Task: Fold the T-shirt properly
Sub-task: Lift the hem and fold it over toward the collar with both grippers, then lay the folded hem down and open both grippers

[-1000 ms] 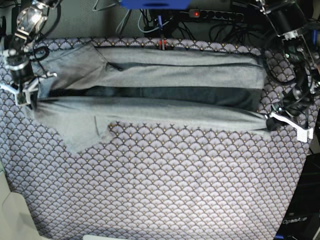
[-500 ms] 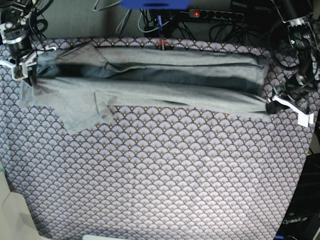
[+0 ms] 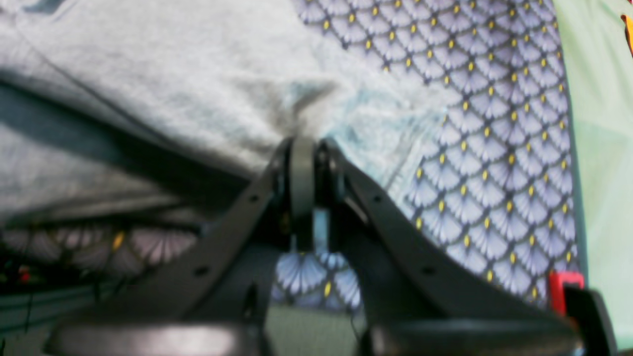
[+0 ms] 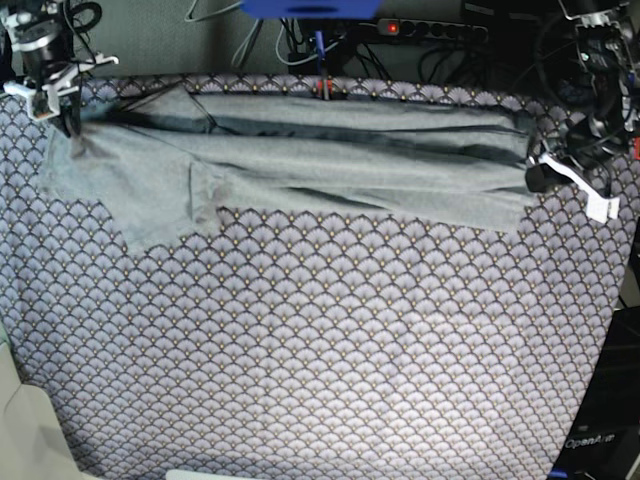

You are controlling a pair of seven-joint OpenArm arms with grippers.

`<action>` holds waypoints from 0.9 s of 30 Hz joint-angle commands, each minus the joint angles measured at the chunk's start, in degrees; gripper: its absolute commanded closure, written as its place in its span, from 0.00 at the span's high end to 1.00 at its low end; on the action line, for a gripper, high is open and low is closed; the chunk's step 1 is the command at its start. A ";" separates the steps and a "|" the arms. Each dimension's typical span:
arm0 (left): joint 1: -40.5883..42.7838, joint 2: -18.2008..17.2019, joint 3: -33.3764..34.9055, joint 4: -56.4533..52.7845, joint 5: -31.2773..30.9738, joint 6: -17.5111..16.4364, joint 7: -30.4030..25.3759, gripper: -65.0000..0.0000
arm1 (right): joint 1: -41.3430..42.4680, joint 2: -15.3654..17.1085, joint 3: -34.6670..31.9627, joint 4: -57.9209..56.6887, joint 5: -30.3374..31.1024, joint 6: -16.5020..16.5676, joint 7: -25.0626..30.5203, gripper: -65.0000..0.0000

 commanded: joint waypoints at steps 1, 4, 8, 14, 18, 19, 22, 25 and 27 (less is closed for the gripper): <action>-0.04 -1.00 -0.27 0.62 -0.77 -0.30 -0.90 0.00 | -0.62 0.50 0.58 0.75 0.79 -0.66 2.33 0.00; 0.75 -0.91 -0.27 0.53 0.46 -0.47 -0.90 0.00 | -1.49 0.41 0.58 0.67 0.79 -0.66 2.77 0.00; 0.66 -0.47 -0.18 0.09 3.54 -0.56 -0.90 0.00 | -1.85 0.77 1.28 -1.00 0.79 -0.66 2.77 0.00; 2.77 -0.56 -0.18 0.27 3.45 -0.65 -0.81 0.00 | -1.32 1.47 4.62 -3.99 0.88 -0.66 3.65 0.00; 3.48 -0.56 -0.18 -0.09 3.80 -0.65 0.16 0.00 | -1.49 1.56 4.71 -6.54 0.88 -0.66 7.60 0.00; 3.39 -0.56 -0.18 -0.17 3.89 -0.65 0.60 0.00 | -1.41 1.38 4.71 -7.33 0.79 -0.66 8.66 0.00; 3.39 -0.47 -0.09 -0.17 3.89 -0.65 1.30 0.00 | -1.32 0.33 4.71 -8.30 0.70 -0.66 9.89 0.00; 3.39 -0.82 1.58 -0.17 3.89 -0.65 1.65 0.00 | -0.79 -0.47 4.71 -8.21 0.61 -0.66 9.89 0.00; 3.39 -0.91 2.72 -0.26 3.89 -0.65 1.56 0.00 | -0.44 -0.99 4.80 -8.21 0.61 -0.66 9.54 0.00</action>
